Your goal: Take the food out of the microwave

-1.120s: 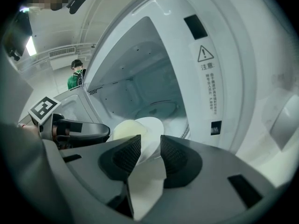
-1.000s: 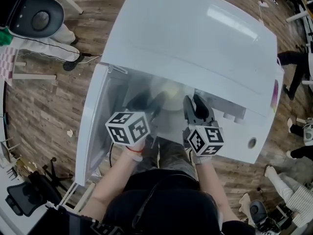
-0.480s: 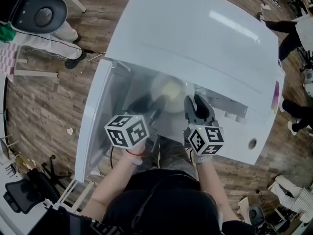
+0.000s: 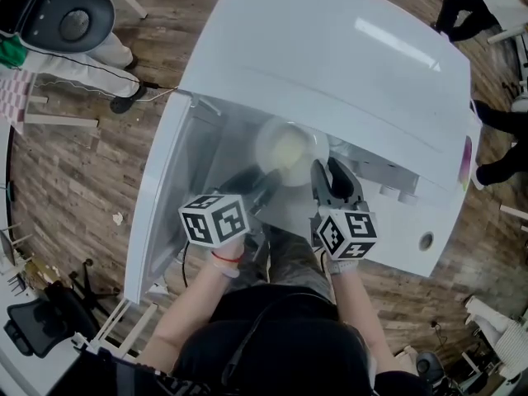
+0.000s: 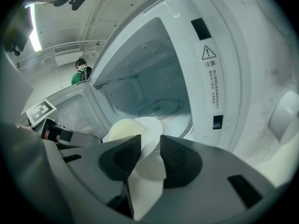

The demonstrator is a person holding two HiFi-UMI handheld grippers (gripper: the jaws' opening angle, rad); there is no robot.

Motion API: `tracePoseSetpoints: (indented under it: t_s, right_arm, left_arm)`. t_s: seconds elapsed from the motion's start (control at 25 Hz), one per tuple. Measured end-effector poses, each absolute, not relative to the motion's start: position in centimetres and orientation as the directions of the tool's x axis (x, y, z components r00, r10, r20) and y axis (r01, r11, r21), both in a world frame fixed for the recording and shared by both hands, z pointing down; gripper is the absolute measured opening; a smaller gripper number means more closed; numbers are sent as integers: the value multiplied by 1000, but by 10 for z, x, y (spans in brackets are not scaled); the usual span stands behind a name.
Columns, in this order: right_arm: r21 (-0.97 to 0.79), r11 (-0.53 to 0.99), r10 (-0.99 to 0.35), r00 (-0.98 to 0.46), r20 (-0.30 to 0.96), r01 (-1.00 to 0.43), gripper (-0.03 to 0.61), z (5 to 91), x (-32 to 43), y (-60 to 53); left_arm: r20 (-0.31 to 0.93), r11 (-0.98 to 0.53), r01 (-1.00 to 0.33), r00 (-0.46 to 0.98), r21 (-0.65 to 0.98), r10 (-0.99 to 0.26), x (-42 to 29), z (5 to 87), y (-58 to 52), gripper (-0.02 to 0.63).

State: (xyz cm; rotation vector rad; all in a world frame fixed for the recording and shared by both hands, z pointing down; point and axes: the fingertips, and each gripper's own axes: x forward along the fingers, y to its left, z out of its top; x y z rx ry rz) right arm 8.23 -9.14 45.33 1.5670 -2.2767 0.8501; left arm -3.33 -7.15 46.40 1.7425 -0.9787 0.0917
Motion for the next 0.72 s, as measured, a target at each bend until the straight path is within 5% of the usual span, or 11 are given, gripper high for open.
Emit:
tracePoseSetpoints:
  t_s: [0.16,0.72]
  right_arm:
    - [-323,253,-765,-393,510,-912,141,454,82,-89]
    - [-364,197,-763,-375,526,-910,141,450,90,-74]
  left_arm:
    - [459,2,-559,678,829,-574,-30,469,-67,233]
    - [341,95,-368,693,925,-635,-24,465,-70,55]
